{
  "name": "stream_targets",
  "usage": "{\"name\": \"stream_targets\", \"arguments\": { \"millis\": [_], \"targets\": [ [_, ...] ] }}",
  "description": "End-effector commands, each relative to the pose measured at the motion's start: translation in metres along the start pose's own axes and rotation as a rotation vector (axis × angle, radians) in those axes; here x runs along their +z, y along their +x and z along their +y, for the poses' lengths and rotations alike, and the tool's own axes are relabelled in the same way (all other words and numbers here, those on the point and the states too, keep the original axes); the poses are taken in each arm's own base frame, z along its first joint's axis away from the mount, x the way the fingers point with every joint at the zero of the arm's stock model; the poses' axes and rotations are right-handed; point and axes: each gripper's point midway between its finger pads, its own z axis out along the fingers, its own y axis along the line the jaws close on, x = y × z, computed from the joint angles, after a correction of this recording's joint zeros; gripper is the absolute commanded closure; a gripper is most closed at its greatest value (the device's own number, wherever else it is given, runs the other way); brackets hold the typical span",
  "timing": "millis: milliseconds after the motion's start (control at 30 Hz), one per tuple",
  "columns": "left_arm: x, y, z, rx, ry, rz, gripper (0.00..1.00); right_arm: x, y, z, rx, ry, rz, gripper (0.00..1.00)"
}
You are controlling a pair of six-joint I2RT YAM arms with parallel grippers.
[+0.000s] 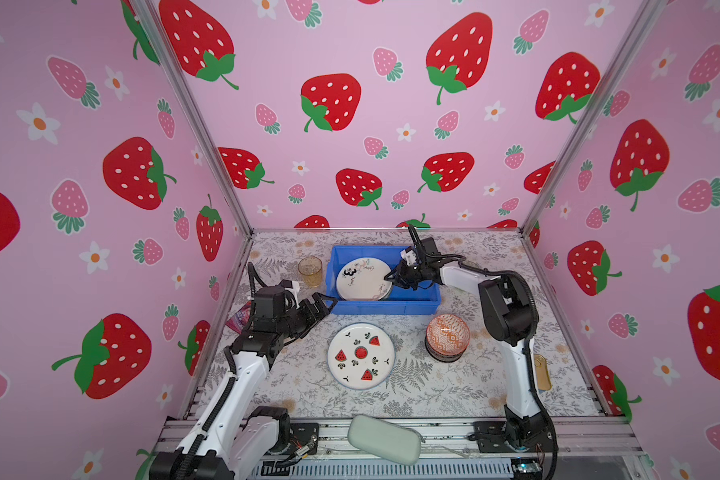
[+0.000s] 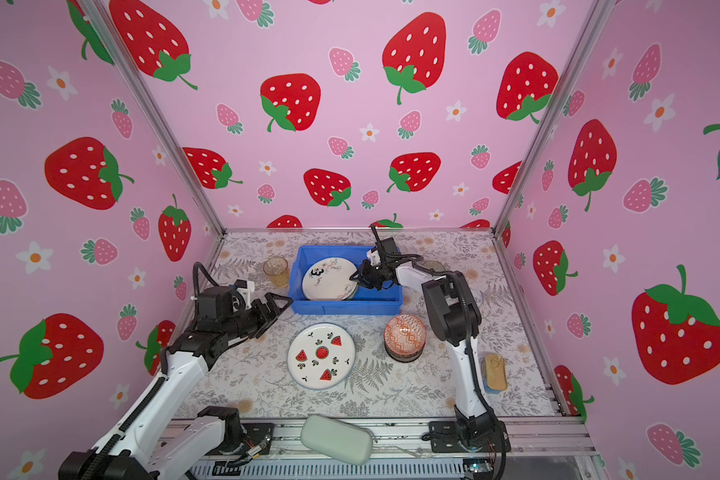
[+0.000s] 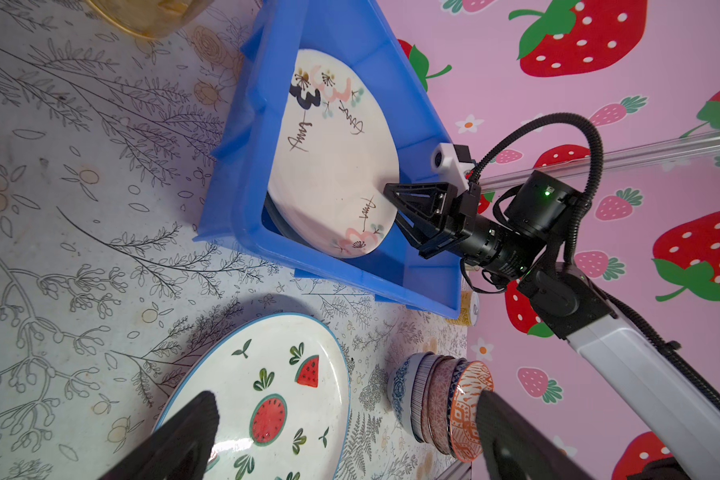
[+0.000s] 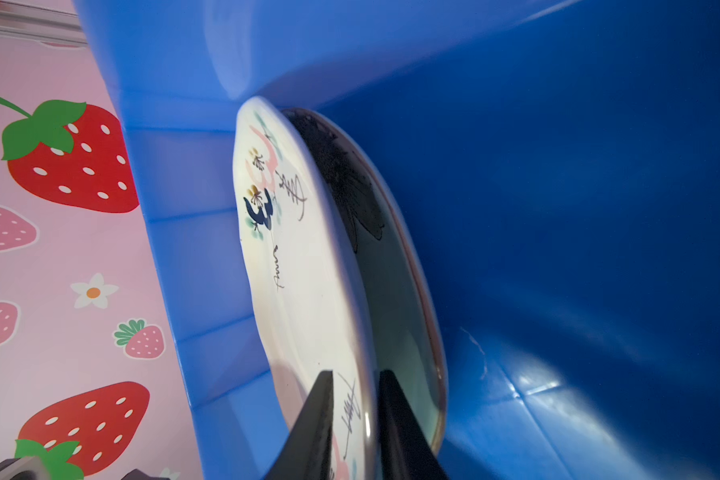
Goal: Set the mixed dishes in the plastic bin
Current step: 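Lower the cream plate onto the green plate in the bin with the right gripper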
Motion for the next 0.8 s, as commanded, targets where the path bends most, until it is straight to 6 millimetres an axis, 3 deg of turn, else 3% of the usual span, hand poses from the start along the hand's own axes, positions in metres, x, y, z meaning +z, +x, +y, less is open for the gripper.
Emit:
{"name": "stream_targets", "arguments": {
  "millis": [0, 767],
  "targets": [
    [-0.003, 0.001, -0.002, 0.011, 0.015, 0.001, 0.01, -0.001, -0.005, 0.020, -0.041, -0.035, -0.012, 0.75],
    [-0.005, 0.000, -0.001, 0.005, 0.019, -0.003, 0.01, -0.012, -0.015, 0.015, -0.094, 0.081, -0.062, 0.69]
  ]
}}
